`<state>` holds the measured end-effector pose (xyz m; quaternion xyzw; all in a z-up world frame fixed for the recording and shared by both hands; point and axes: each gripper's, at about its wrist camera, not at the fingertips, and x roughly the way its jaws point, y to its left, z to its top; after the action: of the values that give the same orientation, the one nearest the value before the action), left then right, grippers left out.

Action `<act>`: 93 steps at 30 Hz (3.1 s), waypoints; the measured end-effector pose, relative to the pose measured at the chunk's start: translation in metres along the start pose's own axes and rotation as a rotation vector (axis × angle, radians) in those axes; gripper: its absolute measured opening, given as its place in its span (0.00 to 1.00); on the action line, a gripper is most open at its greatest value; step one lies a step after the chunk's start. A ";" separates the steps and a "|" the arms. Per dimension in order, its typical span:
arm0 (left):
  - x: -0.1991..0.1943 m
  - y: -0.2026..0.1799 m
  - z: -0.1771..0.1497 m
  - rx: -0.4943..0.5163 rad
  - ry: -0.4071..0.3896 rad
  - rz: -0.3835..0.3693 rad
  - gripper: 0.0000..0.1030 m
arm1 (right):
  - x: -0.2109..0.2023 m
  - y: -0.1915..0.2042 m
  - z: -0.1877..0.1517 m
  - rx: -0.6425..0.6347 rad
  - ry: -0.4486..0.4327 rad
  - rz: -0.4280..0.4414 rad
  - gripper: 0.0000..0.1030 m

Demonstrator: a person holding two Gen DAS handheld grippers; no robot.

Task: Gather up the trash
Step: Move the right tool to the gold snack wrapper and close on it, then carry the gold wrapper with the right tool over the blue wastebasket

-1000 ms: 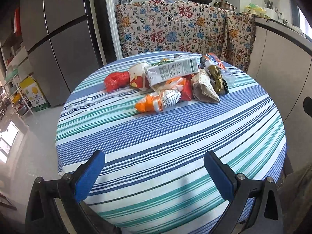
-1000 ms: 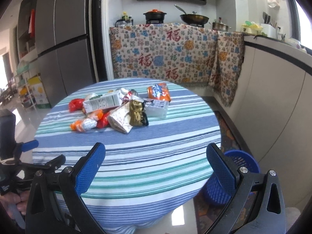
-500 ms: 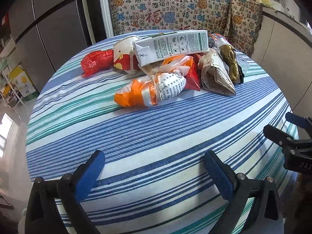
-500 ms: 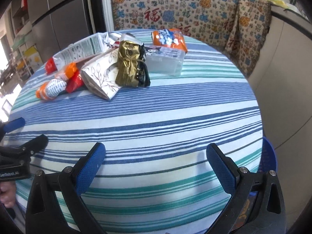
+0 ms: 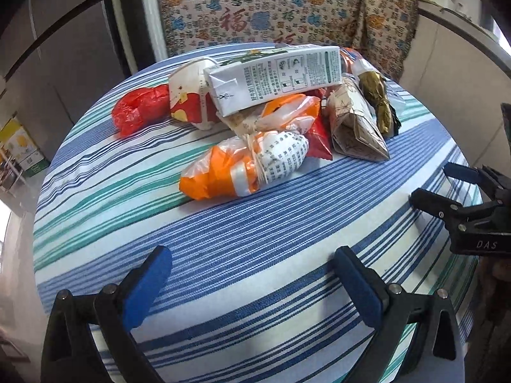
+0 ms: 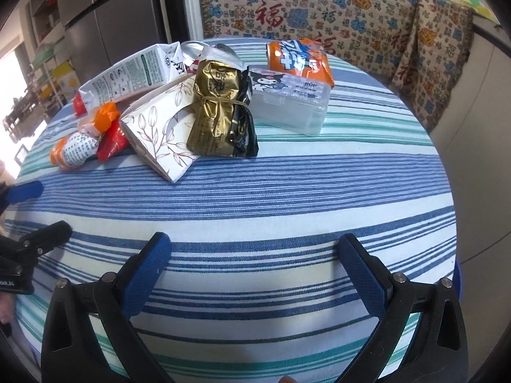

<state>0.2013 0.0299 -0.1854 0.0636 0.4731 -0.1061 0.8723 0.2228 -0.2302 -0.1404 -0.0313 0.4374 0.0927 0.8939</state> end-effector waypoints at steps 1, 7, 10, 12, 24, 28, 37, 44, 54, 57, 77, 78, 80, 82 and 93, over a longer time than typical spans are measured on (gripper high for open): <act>0.000 0.004 0.002 0.024 0.001 -0.018 1.00 | 0.000 0.000 0.000 0.000 -0.001 0.000 1.00; -0.005 0.024 0.036 0.185 -0.077 -0.122 1.00 | 0.001 -0.002 0.003 0.004 -0.003 -0.005 1.00; 0.012 0.026 0.052 0.249 -0.045 -0.205 1.00 | 0.001 -0.002 0.004 0.004 -0.003 -0.004 1.00; 0.023 0.022 0.055 0.292 -0.012 -0.245 1.00 | 0.000 -0.001 0.003 0.004 -0.003 -0.002 1.00; -0.005 -0.009 0.030 0.352 -0.072 -0.355 0.91 | -0.009 -0.041 0.014 0.114 -0.042 0.161 0.86; 0.001 -0.004 0.044 0.275 -0.078 -0.349 0.91 | 0.000 -0.040 0.044 0.109 -0.074 0.253 0.77; 0.007 -0.025 0.041 0.292 -0.042 -0.320 0.45 | 0.041 -0.026 0.079 0.055 -0.007 0.390 0.42; -0.013 -0.035 0.022 0.157 -0.034 -0.260 0.44 | -0.014 -0.032 0.057 0.018 0.063 0.253 0.40; -0.023 -0.061 -0.001 0.078 -0.006 -0.182 0.62 | -0.024 -0.038 0.018 -0.053 0.186 0.132 0.51; -0.024 -0.063 0.001 0.087 -0.007 -0.186 0.65 | -0.027 -0.037 0.019 -0.039 0.171 0.145 0.57; -0.043 -0.098 0.031 0.080 -0.092 -0.214 0.42 | -0.064 -0.084 0.028 0.068 0.032 0.179 0.35; -0.046 -0.106 0.036 0.087 -0.099 -0.230 0.42 | -0.070 -0.098 0.027 0.096 0.023 0.167 0.35; -0.048 -0.129 0.048 0.111 -0.115 -0.270 0.42 | -0.080 -0.129 0.023 0.151 0.008 0.131 0.35; -0.048 -0.157 0.062 0.141 -0.123 -0.304 0.42 | -0.090 -0.161 0.021 0.208 0.001 0.086 0.35; 0.001 -0.334 0.114 0.230 -0.060 -0.514 0.43 | -0.109 -0.315 -0.027 0.452 0.028 -0.151 0.36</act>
<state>0.2124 -0.3180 -0.1276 0.0370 0.4326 -0.3788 0.8173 0.1973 -0.5581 -0.0791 0.1357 0.4559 -0.0752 0.8764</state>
